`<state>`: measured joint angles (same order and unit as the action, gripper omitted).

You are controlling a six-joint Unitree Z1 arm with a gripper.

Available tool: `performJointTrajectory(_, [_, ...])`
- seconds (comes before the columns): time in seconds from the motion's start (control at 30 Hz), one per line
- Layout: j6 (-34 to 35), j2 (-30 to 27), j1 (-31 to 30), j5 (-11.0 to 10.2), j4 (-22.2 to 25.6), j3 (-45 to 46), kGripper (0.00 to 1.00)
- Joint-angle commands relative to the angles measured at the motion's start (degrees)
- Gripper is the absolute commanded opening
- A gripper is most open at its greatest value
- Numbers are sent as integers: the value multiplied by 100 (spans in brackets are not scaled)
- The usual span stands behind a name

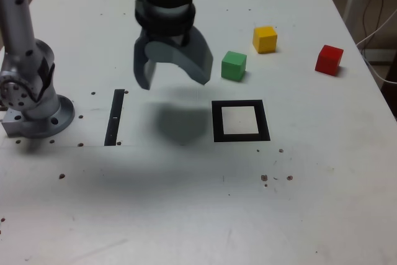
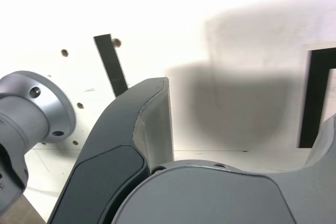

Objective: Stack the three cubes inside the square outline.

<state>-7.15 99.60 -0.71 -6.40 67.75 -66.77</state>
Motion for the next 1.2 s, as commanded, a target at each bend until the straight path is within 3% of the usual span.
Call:
performJointTrajectory(0.0, [-58, 136, 49, -29, 81, -198, 100])
performJointTrajectory(1.17, [-965, 2375, 785, -221, 1101, -3987, 100])
